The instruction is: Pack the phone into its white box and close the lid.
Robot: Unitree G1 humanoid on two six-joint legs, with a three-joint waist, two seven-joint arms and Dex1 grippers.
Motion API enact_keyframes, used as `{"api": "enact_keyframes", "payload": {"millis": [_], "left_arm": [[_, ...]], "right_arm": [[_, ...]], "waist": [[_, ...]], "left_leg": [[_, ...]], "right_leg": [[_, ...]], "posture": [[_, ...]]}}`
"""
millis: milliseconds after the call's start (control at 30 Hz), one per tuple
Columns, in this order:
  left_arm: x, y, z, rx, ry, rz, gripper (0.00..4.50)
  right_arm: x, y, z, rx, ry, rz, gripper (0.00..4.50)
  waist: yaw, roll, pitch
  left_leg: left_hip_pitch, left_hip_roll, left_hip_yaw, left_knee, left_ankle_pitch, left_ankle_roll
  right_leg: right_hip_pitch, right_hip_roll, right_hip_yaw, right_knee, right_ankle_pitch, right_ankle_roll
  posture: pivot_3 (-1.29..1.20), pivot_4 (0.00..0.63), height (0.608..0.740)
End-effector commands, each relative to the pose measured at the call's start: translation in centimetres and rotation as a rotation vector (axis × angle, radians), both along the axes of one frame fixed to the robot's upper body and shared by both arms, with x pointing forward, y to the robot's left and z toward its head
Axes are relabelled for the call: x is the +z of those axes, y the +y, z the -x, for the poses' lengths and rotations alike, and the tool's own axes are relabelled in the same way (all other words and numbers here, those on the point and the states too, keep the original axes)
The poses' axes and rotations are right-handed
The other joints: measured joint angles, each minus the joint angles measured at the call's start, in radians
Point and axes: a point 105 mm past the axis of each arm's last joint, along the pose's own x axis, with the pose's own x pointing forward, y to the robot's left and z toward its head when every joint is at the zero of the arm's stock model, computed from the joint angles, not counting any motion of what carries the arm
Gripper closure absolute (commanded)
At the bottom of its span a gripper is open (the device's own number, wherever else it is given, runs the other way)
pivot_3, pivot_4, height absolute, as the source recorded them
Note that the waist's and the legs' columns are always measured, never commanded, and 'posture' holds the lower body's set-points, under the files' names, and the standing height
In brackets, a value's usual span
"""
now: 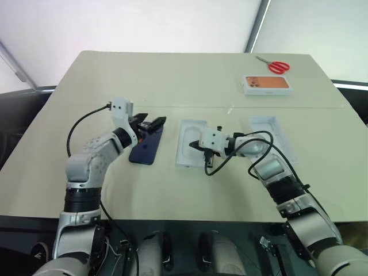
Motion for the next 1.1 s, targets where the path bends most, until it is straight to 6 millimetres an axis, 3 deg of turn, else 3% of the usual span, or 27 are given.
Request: {"api": "enact_keyframes", "payload": {"millis": [33,133,300,433,600,733,867,1100], "left_arm": [[1.3,1.3,0.1,0.001,-0.034,-0.003,0.09],[1.3,2.8,0.0,0.029,-0.036,-0.044,0.09],[1.4,3.0,-0.1,0.039,-0.038,-0.046,0.09],[1.0,3.2,0.2,0.031,-0.011,-0.016,0.09],[0.3,5.7,1.1,0.030,0.111,0.062,0.09],[-0.1,7.5,1.4,0.025,0.210,0.134,0.09],[-0.5,8.6,1.2,0.020,0.273,0.184,0.09],[-3.5,7.5,0.6,-0.045,0.431,0.180,0.09]], "right_arm": [[-0.7,0.0,-0.3,-0.006,-0.058,0.054,4.47],[-0.4,-0.3,-0.6,0.000,-0.062,0.058,4.47],[-0.9,-2.1,-1.6,-0.027,-0.098,0.149,4.47],[0.0,-1.4,-1.6,-0.020,-0.107,0.092,4.47],[4.7,1.2,-1.2,-0.001,-0.080,-0.167,4.47],[6.6,3.4,-0.5,0.045,-0.077,-0.237,4.47],[6.4,6.1,-0.2,0.066,-0.072,-0.240,4.47],[4.1,9.9,-1.1,0.008,-0.002,-0.121,4.47]], "waist": [[0.000,0.000,0.000],[0.002,0.000,0.000],[0.007,0.000,0.000],[0.005,0.000,0.000],[-0.004,0.000,0.000],[-0.007,0.000,0.000],[-0.001,0.000,0.000],[-0.002,0.000,0.000]], "left_leg": [[0.000,0.000,0.000,0.000,0.000,0.000],[0.000,0.000,0.000,0.000,0.000,0.000],[0.000,-0.001,0.000,0.000,0.000,0.000],[0.000,-0.001,0.000,0.000,0.000,0.000],[0.000,0.000,0.000,0.000,0.000,0.000],[0.000,0.001,0.000,-0.001,0.000,-0.001],[0.000,0.001,0.000,-0.001,0.000,-0.001],[-0.001,0.000,0.000,-0.001,0.000,-0.001]], "right_leg": [[0.000,0.000,0.000,0.000,0.000,0.000],[0.000,0.000,0.000,0.000,0.000,0.000],[0.001,-0.001,0.000,0.000,0.000,0.000],[0.001,-0.001,0.000,0.000,0.000,0.000],[0.000,0.000,0.000,0.000,0.000,0.000],[0.000,0.001,0.000,0.000,0.000,0.000],[-0.001,0.000,0.000,0.000,0.000,0.000],[-0.001,0.000,0.000,0.001,0.000,0.000]], "posture": [[0.00,0.150,0.738],[0.00,0.150,0.738],[0.00,0.150,0.738],[0.00,0.150,0.738],[0.00,0.150,0.738],[0.00,0.150,0.738],[0.00,0.150,0.738],[0.00,0.150,0.738]]}}
